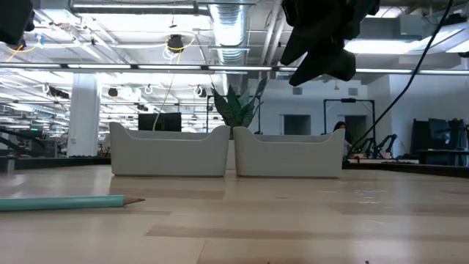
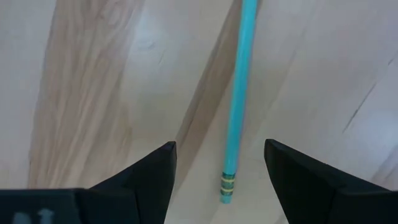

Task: Sort pens & pencils
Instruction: Put the green pencil into the left gray bin

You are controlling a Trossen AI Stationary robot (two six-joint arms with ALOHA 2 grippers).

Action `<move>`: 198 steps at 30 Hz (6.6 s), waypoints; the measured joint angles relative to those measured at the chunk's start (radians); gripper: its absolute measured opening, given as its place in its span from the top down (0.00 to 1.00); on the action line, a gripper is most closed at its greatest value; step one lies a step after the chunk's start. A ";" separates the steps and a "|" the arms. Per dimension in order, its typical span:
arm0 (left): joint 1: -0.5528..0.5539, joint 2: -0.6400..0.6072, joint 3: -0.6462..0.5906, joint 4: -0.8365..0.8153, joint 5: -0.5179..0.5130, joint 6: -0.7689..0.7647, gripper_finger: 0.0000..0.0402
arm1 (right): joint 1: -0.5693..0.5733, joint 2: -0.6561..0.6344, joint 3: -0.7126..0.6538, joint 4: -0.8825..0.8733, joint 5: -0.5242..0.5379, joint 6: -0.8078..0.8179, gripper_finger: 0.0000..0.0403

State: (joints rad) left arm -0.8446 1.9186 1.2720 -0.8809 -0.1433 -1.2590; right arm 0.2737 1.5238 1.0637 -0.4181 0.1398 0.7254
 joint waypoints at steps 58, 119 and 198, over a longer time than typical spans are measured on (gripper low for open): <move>0.071 0.057 -0.004 0.022 0.165 0.141 0.77 | 0.000 0.000 0.000 0.008 0.000 0.000 0.45; 0.322 -0.284 -0.008 -0.527 -0.251 0.513 0.97 | -0.001 0.000 0.000 0.002 -0.010 0.000 0.45; 0.980 -0.136 -0.008 -0.286 -0.097 1.613 0.91 | -0.130 0.000 0.000 -0.091 -0.011 0.009 0.45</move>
State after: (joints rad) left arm 0.1352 1.7824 1.2644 -1.1671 -0.2401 0.3542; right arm 0.1436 1.5242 1.0637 -0.5087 0.1284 0.7345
